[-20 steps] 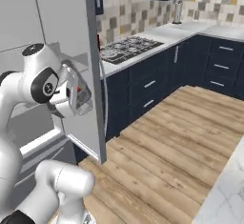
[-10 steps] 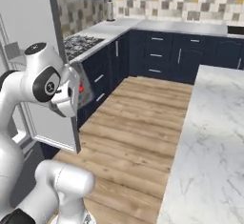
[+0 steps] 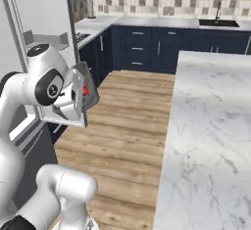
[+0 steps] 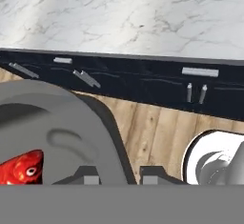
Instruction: Place the tupperware containing the fish and mushroom meal in the microwave. Close the microwave door and press the start button to reheat the meal.
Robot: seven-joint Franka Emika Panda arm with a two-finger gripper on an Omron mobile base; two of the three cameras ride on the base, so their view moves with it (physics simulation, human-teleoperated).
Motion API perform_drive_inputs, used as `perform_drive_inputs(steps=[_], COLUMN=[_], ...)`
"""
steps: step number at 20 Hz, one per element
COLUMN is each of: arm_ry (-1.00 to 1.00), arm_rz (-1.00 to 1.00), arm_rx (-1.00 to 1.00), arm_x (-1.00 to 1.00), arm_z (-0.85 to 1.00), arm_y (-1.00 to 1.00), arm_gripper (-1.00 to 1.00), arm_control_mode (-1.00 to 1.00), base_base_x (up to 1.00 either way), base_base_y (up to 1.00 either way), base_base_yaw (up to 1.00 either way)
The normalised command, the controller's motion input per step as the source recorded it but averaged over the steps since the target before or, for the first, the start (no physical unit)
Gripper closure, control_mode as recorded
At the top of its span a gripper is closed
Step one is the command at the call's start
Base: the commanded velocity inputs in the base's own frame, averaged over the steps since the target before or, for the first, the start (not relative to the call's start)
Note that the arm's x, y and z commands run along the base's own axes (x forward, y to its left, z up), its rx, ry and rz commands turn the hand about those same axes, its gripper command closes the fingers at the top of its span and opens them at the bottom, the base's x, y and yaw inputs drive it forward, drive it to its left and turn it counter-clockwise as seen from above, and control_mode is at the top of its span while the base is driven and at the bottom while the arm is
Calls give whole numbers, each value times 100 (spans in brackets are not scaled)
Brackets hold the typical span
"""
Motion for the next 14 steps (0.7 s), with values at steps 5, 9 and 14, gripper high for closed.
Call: perform_drive_inputs(steps=[5,9,14], arm_ry=[0,0,0], arm_rz=[0,0,0], arm_rx=[0,0,0], arm_x=[0,0,0], arm_z=[0,0,0], arm_y=[0,0,0], arm_gripper=[100,100,100], arm_control_mode=[100,100,100], base_base_x=[-100,-92,-58], base_base_y=[0,0,0], base_base_yaw=[-43,-56,-66])
